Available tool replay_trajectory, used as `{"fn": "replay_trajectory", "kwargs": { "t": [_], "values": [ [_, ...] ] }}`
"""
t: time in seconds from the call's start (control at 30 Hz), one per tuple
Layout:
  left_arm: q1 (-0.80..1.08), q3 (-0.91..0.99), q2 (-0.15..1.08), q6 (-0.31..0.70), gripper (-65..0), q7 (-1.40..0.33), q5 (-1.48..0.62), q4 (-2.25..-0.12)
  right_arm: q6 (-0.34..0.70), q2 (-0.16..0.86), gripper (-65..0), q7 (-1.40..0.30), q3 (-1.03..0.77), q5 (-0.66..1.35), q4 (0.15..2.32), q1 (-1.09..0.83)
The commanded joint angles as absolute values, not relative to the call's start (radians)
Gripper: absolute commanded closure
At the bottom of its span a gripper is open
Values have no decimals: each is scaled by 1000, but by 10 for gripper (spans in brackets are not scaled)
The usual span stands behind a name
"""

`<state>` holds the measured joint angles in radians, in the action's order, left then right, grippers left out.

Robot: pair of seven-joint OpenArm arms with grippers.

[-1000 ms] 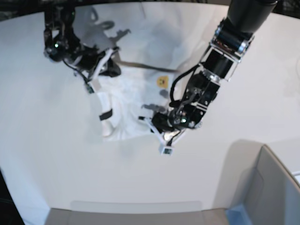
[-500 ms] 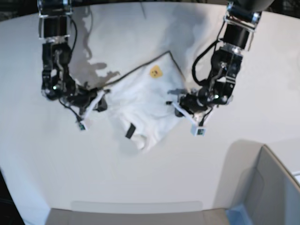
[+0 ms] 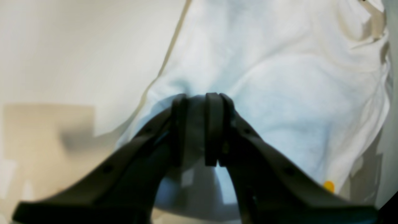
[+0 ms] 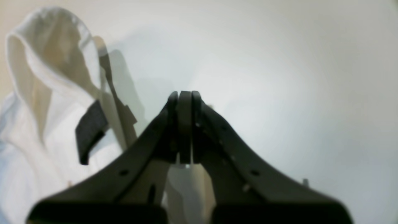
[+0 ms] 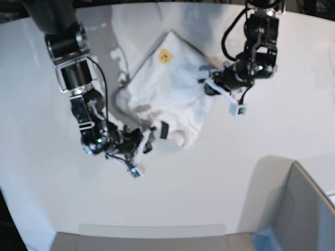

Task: Layout the t-shirt on the table in an organized manner, then fold the t-shirt properly
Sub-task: 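Fold the bundle over again with the left gripper and release the right gripper, then press and slide the folded shirt toward the bin with the left gripper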

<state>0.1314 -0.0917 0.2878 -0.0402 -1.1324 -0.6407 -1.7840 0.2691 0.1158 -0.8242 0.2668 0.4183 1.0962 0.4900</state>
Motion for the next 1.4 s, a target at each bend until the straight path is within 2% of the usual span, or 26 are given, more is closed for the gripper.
{"fn": "replay_trajectory", "kwargs": {
  "t": [0.0,0.17,0.37,0.43,0.53,0.63,0.77,1.1,1.37],
  "values": [
    [119,-47,302,-50,-101,-1124,-622,-1822,257,117,0,-797,266,429,1147,519],
    [114,-1,303,-45,-101,-1124,-624,-1959,159,150,0,-799,196,430,1382,447],
    [50,-209,302,-45,-101,-1124,-624,-2029,53,222,0,-799,-25,430,1673,285],
    [33,-326,302,-45,-96,-1122,-624,-2029,48,245,0,-800,-104,430,1744,220],
    [28,-510,302,-45,-43,-1119,-621,-2028,50,265,0,-800,-223,430,1804,114],
    [-1,-598,302,-50,0,-1089,-621,-2015,58,275,0,-800,-305,430,1821,28],
    [-5,-664,302,-50,0,-1056,-619,-1931,59,291,0,-796,-352,430,1821,-58],
    [-99,-662,262,-51,0,-822,-619,-1573,59,305,0,-796,-380,430,1821,-122],
    [-140,-437,203,-51,0,-811,-619,-1423,59,305,0,-799,-374,430,1842,-127]
  ]
}}
